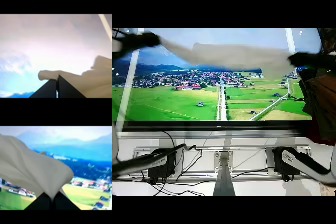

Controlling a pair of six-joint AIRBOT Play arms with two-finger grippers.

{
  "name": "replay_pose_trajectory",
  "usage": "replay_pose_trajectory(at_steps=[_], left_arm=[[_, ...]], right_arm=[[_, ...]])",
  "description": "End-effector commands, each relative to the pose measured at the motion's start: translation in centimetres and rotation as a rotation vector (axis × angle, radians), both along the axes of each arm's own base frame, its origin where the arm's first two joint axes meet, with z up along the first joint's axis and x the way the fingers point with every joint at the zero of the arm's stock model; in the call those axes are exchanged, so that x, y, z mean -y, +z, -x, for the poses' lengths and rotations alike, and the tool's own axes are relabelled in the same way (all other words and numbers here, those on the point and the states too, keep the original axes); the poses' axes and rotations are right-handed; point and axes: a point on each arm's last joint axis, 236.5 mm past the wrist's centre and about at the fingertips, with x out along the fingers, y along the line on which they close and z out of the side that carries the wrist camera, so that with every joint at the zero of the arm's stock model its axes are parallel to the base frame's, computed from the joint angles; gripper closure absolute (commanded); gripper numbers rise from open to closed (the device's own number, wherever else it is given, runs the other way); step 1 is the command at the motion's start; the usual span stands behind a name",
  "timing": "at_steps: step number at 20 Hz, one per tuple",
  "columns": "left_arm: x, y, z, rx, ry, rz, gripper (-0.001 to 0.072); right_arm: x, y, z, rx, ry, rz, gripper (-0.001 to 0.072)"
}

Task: Fold the clothes and pants, and hang the long-sleeved shirts on hangers.

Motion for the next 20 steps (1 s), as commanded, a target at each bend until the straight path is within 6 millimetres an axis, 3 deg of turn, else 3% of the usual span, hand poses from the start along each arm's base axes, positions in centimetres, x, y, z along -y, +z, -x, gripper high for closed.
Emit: replay_pose_trajectory(at_steps=[1, 3, 5, 6, 8, 11, 13, 15, 18, 20], left_arm=[[-3.2, 14.4, 9.6, 0.300, 0.115, -0.156, 0.0696], [-3.3, 19.9, 15.3, 0.436, 0.160, -0.194, 0.0696], [-2.7, 23.1, 20.5, 0.519, 0.183, -0.230, 0.0696], [-2.3, 23.6, 22.8, 0.526, 0.191, -0.255, 0.0697], [-2.7, 22.7, 25.9, 0.466, 0.247, -0.240, 0.0697], [-4.3, 20.6, 27.9, 0.368, 0.347, -0.195, 0.0697], [-5.2, 19.1, 26.1, 0.309, 0.352, -0.187, 0.0698], [-5.7, 15.4, 21.8, 0.187, 0.317, -0.133, 0.0697], [-5.5, 4.7, 13.4, -0.134, 0.214, -0.001, 0.0697], [-3.6, -3.8, 8.0, -0.328, 0.093, 0.034, 0.0697]], right_arm=[[0.1, 12.1, 3.9, 0.303, -0.066, 0.072, 0.0695], [-1.3, 16.1, 7.3, 0.403, -0.051, 0.072, 0.0694], [-2.8, 18.2, 10.5, 0.449, -0.020, 0.082, 0.0694], [-3.7, 18.6, 12.2, 0.453, 0.006, 0.086, 0.0694], [-5.5, 18.5, 15.1, 0.430, 0.065, 0.090, 0.0694], [-8.1, 17.6, 18.1, 0.367, 0.143, 0.034, 0.0694], [-8.9, 16.4, 18.2, 0.294, 0.145, -0.057, 0.0695], [-8.9, 13.1, 17.2, 0.163, 0.135, -0.132, 0.0695], [-8.9, 5.0, 15.3, -0.088, 0.123, -0.241, 0.0695], [-8.5, -1.3, 13.3, -0.202, 0.066, -0.318, 0.0695]])
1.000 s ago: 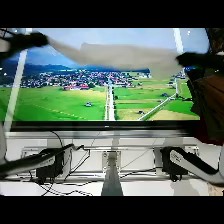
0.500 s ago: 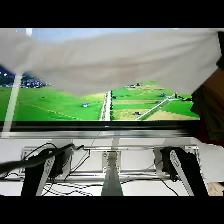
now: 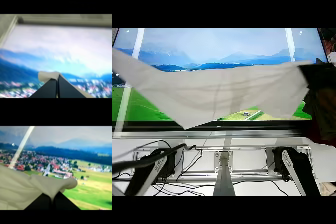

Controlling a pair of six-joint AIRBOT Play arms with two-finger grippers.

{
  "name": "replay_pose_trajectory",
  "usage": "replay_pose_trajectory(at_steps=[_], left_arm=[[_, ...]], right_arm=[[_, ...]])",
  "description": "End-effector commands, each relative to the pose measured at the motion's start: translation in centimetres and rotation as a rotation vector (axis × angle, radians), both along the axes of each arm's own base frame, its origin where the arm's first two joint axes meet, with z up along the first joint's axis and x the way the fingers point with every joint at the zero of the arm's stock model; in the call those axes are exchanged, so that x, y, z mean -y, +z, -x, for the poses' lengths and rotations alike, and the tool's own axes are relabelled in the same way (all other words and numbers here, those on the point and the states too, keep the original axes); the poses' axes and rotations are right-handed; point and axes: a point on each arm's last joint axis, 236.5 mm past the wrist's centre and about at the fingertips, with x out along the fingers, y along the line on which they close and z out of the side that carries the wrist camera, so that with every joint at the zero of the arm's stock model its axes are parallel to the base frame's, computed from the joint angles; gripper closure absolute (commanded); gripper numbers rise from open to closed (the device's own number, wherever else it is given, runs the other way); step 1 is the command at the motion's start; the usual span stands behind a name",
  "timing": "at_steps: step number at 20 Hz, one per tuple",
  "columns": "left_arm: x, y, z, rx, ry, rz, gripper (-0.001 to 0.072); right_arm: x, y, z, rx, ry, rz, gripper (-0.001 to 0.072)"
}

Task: Fold the clothes and pants, and hang the long-sleeved shirts on hangers.

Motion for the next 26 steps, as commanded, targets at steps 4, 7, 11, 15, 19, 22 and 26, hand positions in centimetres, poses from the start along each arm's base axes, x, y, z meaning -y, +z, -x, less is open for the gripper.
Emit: replay_pose_trajectory(at_steps=[4, 7, 11, 15, 19, 22, 26], left_arm=[[7.8, -26.2, -11.5, -0.526, -0.186, 0.383, 0.0697], [8.9, -28.5, -15.9, -0.422, -0.117, 0.511, 0.0697], [7.7, -26.5, -18.8, -0.275, -0.047, 0.531, 0.0068], [8.5, -28.7, -14.2, -0.493, -0.133, 0.546, 0.0029], [5.1, -29.7, -7.9, -0.717, -0.156, 0.510, 0.0356], [3.0, -28.2, -4.8, -0.765, -0.156, 0.510, 0.0690], [3.5, -27.1, -0.2, -0.755, -0.152, 0.502, 0.0695]], right_arm=[[2.6, -19.2, -6.1, -0.233, -0.285, -0.132, 0.0693], [5.1, -22.6, -9.1, -0.175, -0.428, -0.086, 0.0693], [8.4, -24.6, -11.7, -0.115, -0.556, -0.032, 0.0321], [8.8, -25.3, -11.8, -0.114, -0.557, 0.001, 0.0064], [11.2, -25.5, -10.6, -0.228, -0.542, -0.018, 0.0138], [15.2, -26.9, -6.7, -0.411, -0.519, 0.025, 0.0166], [16.6, -30.3, -2.2, -0.630, -0.483, -0.037, 0.0166]])
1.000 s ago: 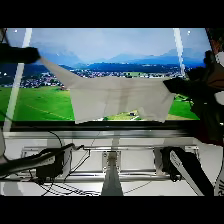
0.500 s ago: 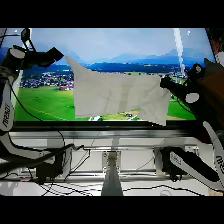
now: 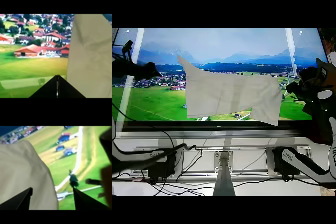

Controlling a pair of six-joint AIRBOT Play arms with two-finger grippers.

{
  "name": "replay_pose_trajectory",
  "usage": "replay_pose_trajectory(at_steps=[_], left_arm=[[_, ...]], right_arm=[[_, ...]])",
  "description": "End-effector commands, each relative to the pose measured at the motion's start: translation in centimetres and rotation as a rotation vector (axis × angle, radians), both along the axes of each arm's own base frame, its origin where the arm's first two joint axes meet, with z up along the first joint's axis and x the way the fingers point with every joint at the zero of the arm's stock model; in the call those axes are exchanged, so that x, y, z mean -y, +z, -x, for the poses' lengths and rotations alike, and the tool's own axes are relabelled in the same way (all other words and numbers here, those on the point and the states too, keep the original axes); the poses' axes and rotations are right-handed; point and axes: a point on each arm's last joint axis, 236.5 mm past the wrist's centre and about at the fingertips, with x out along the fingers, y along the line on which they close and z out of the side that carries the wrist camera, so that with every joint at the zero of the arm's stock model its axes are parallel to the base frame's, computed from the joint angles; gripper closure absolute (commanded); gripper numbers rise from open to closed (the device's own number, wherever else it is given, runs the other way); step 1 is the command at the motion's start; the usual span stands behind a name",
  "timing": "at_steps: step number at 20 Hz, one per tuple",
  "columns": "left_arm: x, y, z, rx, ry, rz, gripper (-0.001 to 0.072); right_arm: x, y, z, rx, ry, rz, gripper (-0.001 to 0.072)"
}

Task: Fold the clothes and pants, and hang the long-sleeved shirts on hangers.

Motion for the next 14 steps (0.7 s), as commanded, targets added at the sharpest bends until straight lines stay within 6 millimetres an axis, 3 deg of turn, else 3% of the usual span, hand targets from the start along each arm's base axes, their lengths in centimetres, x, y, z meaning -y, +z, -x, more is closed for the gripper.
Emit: replay_pose_trajectory(at_steps=[1, 2, 3, 4, 5, 8, 11, 13, 14], left_arm=[[0.9, 0.1, 5.5, -0.033, -0.020, -0.002, 0.0694], [1.6, -0.3, 6.9, -0.031, -0.007, 0.004, 0.0689], [2.3, -0.7, 8.6, -0.038, 0.003, 0.013, 0.0626], [2.9, -1.0, 10.2, -0.046, 0.004, 0.016, 0.0463], [3.2, -1.0, 11.3, -0.050, 0.020, 0.019, 0.0386], [3.3, -0.9, 13.2, -0.037, 0.049, 0.016, 0.0377], [3.7, -2.1, 14.2, -0.070, 0.051, 0.030, 0.0373], [4.1, -3.4, 15.0, -0.113, 0.050, 0.048, 0.0279], [4.3, -4.2, 15.5, -0.140, 0.050, 0.058, 0.0277]], right_arm=[[-0.4, -3.1, 4.1, -0.182, 0.096, -0.115, 0.0166], [-1.2, -3.8, 4.1, -0.201, 0.143, -0.149, 0.0166], [-1.7, -4.1, 3.6, -0.207, 0.168, -0.189, 0.0166], [-1.8, -4.2, 2.9, -0.209, 0.173, -0.218, 0.0165], [-1.5, -4.0, 1.8, -0.200, 0.173, -0.232, 0.0165], [-0.6, -3.4, -0.8, -0.183, 0.226, -0.238, 0.0165], [0.1, -3.7, -2.6, -0.180, 0.233, -0.261, 0.0166], [-0.5, -4.6, -2.6, -0.196, 0.252, -0.297, 0.0166], [-1.1, -5.1, -2.2, -0.210, 0.284, -0.310, 0.0166]])
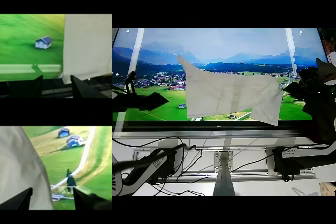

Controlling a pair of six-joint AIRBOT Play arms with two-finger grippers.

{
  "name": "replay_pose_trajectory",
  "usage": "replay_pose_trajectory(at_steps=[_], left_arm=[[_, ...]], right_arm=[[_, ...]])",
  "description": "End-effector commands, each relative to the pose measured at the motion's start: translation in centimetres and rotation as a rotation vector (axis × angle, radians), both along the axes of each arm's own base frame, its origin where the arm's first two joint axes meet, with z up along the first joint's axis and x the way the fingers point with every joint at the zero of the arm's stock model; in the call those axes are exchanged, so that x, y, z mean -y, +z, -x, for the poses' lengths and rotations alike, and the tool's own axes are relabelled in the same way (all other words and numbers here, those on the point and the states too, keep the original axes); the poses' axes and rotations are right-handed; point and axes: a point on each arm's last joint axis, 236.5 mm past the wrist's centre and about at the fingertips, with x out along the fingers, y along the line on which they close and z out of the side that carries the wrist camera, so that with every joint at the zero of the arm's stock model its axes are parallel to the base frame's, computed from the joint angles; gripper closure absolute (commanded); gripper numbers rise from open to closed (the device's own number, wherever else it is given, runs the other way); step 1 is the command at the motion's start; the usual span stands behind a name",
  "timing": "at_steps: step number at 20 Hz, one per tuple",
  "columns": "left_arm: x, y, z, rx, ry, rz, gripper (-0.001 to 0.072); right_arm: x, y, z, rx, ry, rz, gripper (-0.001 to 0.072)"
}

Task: Fold the clothes and pants, and hang the long-sleeved shirts on hangers.

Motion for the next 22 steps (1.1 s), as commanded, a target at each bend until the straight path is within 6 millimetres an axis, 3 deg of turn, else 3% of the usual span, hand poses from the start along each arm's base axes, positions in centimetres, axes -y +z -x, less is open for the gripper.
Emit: replay_pose_trajectory(at_steps=[1, 3, 5, 7, 11, 13, 18, 22], left_arm=[[0.8, -2.3, 1.9, -0.074, 0.003, 0.032, 0.0277], [1.2, -3.6, 2.9, -0.121, 0.003, 0.053, 0.0278], [1.5, -4.4, 3.6, -0.152, 0.003, 0.066, 0.0278], [1.6, -4.9, 4.0, -0.172, 0.000, 0.071, 0.0278], [1.5, -5.7, 5.0, -0.200, -0.010, 0.057, 0.0278], [2.0, -6.5, 6.0, -0.228, -0.012, 0.069, 0.0278], [4.0, -9.9, 7.6, -0.239, -0.002, 0.060, 0.0278], [7.3, -9.7, 4.6, -0.105, -0.026, 0.080, 0.0278]], right_arm=[[-1.8, -1.2, 0.3, -0.030, 0.101, -0.070, 0.0166], [-3.5, -1.8, 0.5, -0.025, 0.195, -0.066, 0.0166], [-4.3, -2.2, -0.7, 0.012, 0.231, -0.016, 0.0182], [-4.9, -2.4, -1.7, 0.036, 0.243, 0.025, 0.0387], [-5.2, -2.5, -1.6, 0.033, 0.280, 0.053, 0.0645], [-4.8, -2.0, -1.7, 0.042, 0.293, 0.082, 0.0693], [-4.6, -0.1, -2.3, 0.086, 0.288, 0.106, 0.0694], [-4.6, 0.4, -2.4, 0.096, 0.284, 0.108, 0.0693]])
